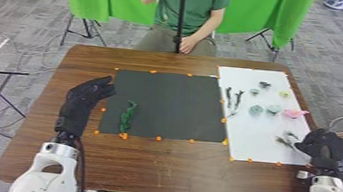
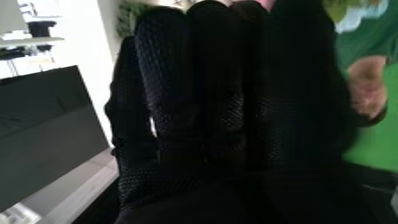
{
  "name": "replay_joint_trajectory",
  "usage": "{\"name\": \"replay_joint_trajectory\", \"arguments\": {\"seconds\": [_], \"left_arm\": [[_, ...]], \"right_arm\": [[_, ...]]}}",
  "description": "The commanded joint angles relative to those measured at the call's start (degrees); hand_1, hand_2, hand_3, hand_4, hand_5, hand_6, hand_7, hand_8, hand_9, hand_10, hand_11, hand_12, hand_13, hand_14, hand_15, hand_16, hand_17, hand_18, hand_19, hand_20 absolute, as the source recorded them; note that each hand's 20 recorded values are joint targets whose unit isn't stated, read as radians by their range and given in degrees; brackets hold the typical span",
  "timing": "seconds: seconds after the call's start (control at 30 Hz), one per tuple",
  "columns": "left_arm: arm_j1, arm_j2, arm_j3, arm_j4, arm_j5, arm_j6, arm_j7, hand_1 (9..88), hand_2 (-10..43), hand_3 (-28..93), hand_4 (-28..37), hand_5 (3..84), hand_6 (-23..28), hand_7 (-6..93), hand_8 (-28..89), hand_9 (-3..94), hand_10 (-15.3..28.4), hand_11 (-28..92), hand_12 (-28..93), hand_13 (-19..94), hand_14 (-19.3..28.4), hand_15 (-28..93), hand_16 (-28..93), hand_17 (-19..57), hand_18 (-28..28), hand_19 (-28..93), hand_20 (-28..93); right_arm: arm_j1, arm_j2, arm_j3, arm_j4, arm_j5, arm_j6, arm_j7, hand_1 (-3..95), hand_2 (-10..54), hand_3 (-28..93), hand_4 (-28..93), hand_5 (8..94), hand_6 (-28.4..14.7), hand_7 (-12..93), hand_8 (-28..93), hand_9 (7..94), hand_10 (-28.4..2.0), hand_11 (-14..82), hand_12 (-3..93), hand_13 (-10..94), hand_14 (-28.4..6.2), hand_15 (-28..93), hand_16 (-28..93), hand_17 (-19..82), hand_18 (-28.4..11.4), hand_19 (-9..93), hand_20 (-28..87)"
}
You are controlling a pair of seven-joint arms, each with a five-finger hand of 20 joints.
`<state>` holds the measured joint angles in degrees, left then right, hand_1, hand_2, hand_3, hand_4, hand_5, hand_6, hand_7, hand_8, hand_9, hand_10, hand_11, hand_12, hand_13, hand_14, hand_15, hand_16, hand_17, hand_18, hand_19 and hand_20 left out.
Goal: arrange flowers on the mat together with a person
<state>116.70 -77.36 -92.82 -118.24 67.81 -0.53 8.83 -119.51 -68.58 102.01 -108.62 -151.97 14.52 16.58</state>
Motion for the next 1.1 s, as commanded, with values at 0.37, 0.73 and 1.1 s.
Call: {"name": "replay_joint_trajectory", "arguments": {"seconds": [0.37, 0.73, 1.1], "left_arm": [[0.87, -0.69, -1.09, -0.11, -0.11, -0.14, -0.81, 30.8, -5.4, 63, -17.8, 48.1, 5.8, 15.8, -6, 46.6, 13.4, 21, 14, 36, 18.9, 26, 2, 0.5, 16.7, 19, 19], [2.46, 1.81, -3.98, 0.59, -1.61, 2.03, -0.86, 30.8, -5.4, 63, -17.8, 47.9, 5.6, 15.8, -5, 46.5, 13.4, 21, 14, 36, 18.9, 26, 2, 0.4, 16.8, 19, 19], [4.18, 2.44, -5.27, 2.59, -3.44, 5.24, 0.39, 30.7, -5.6, 63, -17.7, 48.0, 5.6, 16.0, -6, 46.6, 13.4, 21, 14, 37, 18.9, 27, 2, 0.5, 16.9, 19, 19]], "right_arm": [[0.76, 0.22, -3.1, -11.19, 9.59, 1.16, 3.64, 86.6, -9.5, -28, 36, 83.8, 4.1, 27, 11, 92.0, -8.0, 23.5, 41.4, 74, -9.5, 56, 33, 31, -16.7, 54, 50], [11.52, -2.64, -19.48, -19.68, 13.34, -2.76, 4.32, 87.3, -9.5, -28, 40, 85.0, 2.8, 29, 11, 89.9, -9.4, 32.5, 41.4, 70, -11.9, 64, 36, 29, -18.1, 56, 50], [21.61, -12.48, -34.62, -12.71, 13.97, -6.0, 4.57, 87.8, -9.5, -28, 43, 85.7, 1.8, 29, 10, 87.5, -10.8, 41.9, 40.2, 67, -14.1, 71, 39, 27, -19.4, 58, 50]]}}
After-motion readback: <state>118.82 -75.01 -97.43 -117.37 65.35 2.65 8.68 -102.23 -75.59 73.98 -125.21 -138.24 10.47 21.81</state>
